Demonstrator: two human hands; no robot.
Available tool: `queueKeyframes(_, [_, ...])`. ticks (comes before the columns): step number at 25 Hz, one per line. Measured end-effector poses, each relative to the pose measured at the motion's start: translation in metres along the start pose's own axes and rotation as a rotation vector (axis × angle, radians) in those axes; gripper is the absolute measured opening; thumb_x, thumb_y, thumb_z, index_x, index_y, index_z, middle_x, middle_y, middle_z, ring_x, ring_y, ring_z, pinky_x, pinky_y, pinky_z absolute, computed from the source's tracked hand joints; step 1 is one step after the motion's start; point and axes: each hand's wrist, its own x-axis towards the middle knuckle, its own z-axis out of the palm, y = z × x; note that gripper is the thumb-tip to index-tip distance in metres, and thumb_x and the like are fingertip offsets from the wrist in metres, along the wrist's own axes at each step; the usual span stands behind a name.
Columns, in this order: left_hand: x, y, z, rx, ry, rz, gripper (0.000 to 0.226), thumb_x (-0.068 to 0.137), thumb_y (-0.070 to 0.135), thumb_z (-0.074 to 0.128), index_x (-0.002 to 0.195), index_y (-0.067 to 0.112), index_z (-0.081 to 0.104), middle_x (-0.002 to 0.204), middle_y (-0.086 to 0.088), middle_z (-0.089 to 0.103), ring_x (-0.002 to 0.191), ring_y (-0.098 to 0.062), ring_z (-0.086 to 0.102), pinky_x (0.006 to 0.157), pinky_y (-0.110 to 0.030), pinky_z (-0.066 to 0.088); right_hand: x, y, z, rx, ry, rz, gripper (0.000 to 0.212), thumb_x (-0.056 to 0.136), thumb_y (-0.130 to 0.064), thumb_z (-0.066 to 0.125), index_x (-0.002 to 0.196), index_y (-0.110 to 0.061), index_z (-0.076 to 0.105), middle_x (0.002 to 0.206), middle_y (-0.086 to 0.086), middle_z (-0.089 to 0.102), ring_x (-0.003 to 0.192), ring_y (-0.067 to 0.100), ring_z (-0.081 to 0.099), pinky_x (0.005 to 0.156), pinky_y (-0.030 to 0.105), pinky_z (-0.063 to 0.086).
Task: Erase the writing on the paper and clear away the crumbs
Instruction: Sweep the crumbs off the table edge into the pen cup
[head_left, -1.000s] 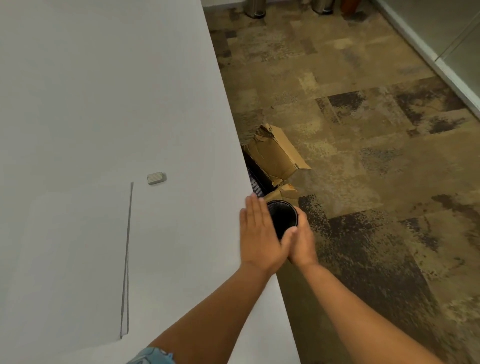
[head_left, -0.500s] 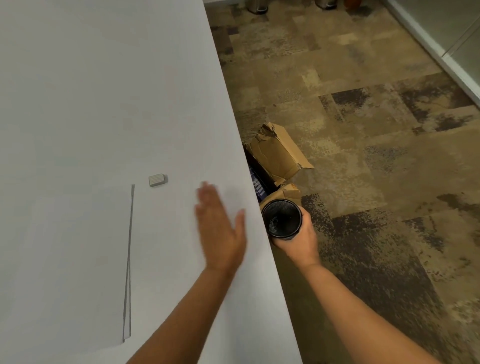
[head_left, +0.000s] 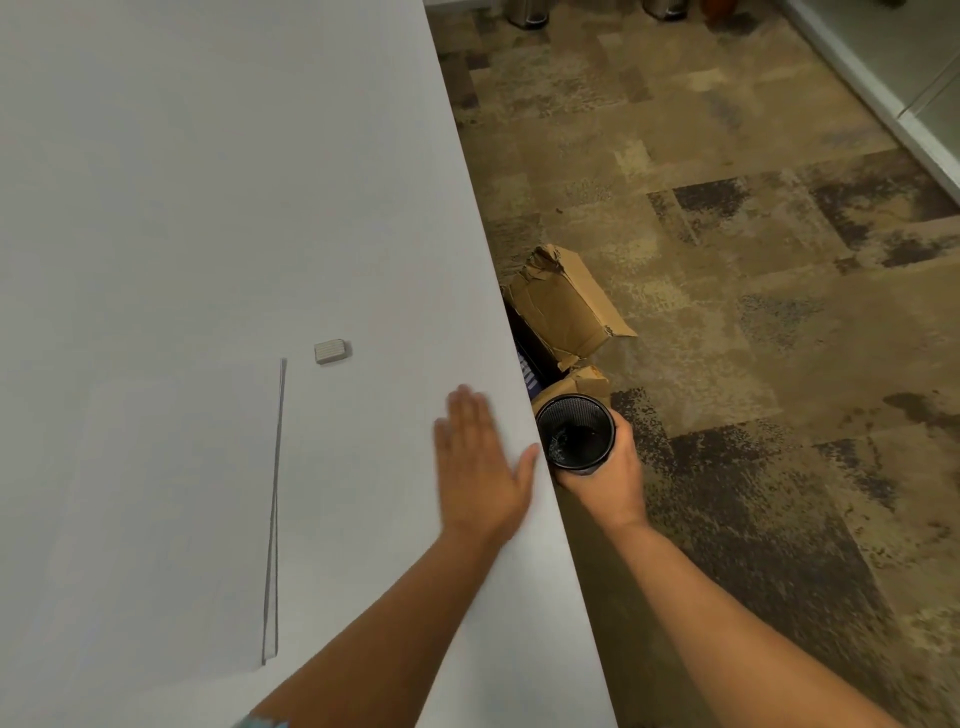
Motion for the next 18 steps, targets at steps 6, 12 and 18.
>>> queueKeyframes(6, [0.019, 0.082, 0.005, -0.365, -0.193, 0.439, 0.066, 0.097, 0.046, 0.029, 0.148, 0.011, 0.005, 0.157, -0.005, 0.004, 0.142, -0.010, -0.006, 0.117, -0.036, -0.001, -0.005, 0.001, 0.004, 0.236, 0.003, -0.004, 0.031, 0.097, -0.009, 0.032, 0.117, -0.027, 0.047, 0.111, 0.004, 0.059, 0.106, 0.010, 0.057, 0.089, 0.022, 0.046])
queueKeyframes(12, [0.017, 0.037, -0.024, -0.447, 0.016, 0.353, 0.061, 0.095, 0.038, 0.036, 0.146, 0.017, 0.012, 0.155, -0.002, 0.007, 0.143, -0.013, -0.005, 0.116, -0.034, -0.004, -0.002, 0.002, 0.001, 0.058, -0.050, 0.045, 0.061, 0.069, -0.030, 0.073, 0.121, -0.022, 0.042, 0.117, 0.008, 0.057, 0.111, 0.025, 0.053, 0.093, 0.042, 0.046])
queueKeyframes(18, [-0.034, -0.072, -0.024, -0.145, 0.171, -0.258, 0.079, 0.088, 0.060, 0.014, 0.143, 0.011, -0.013, 0.154, -0.012, -0.014, 0.140, -0.020, -0.022, 0.115, -0.041, -0.010, 0.001, 0.002, 0.002, -0.022, 0.008, 0.007, 0.085, 0.051, -0.021, 0.087, 0.122, -0.025, 0.039, 0.122, 0.007, 0.055, 0.112, 0.025, 0.051, 0.089, 0.031, 0.041])
